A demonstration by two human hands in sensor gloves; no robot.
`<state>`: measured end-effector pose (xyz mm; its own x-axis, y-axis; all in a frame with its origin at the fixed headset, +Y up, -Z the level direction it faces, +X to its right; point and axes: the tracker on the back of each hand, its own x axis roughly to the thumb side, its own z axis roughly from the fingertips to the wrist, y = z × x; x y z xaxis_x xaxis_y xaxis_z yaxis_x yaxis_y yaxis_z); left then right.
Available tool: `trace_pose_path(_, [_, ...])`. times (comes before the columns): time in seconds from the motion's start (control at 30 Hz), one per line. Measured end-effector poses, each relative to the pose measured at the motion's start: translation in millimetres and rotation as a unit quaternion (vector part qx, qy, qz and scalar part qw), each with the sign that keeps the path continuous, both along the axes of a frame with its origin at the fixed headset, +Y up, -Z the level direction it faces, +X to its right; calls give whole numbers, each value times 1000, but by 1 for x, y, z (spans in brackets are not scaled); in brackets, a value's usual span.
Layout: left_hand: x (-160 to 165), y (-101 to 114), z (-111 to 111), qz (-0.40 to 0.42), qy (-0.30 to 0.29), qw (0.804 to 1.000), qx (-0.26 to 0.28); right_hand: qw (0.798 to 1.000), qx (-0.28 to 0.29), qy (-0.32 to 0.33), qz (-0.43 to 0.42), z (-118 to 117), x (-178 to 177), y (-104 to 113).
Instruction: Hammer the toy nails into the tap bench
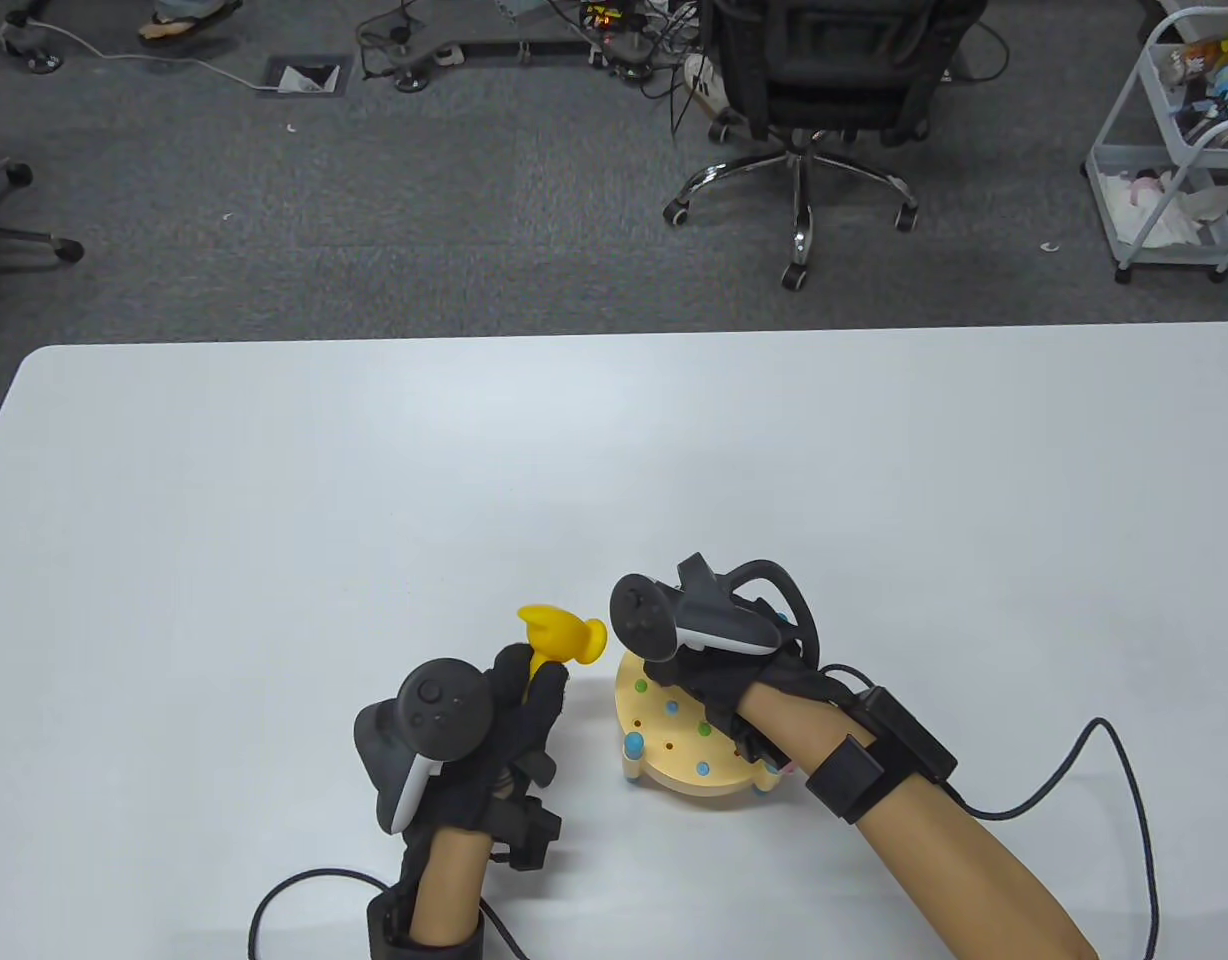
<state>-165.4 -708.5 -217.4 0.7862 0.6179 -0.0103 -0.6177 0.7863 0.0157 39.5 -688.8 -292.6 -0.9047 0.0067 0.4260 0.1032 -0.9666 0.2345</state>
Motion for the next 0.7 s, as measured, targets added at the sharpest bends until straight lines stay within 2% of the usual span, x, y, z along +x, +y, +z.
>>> trace_pose_path(0.2, [1, 0, 0, -4, -2, 1000, -5, 999, -30, -6, 15, -2, -2, -4])
trace_pose_path(0.33, [4, 1, 0, -7, -8, 1000, -4, 999, -34, -1, 38, 4, -2, 5])
trace_pose_path(0.43, [5, 2, 1, -9, -11, 1000, 0, 1000, 13, -12, -3, 7, 13, 25])
trace_pose_path(0.53, [7, 2, 1, -11, -22, 1000, 6, 988, 105, -32, -110, 15, 47, 45])
trace_pose_path(0.6, [11, 2, 0, -12, -41, 999, 16, 971, 160, -53, -169, 23, 76, 40])
trace_pose_path(0.7, [20, 1, -1, -26, -73, 996, 37, 972, 158, -72, -160, 27, 104, 14])
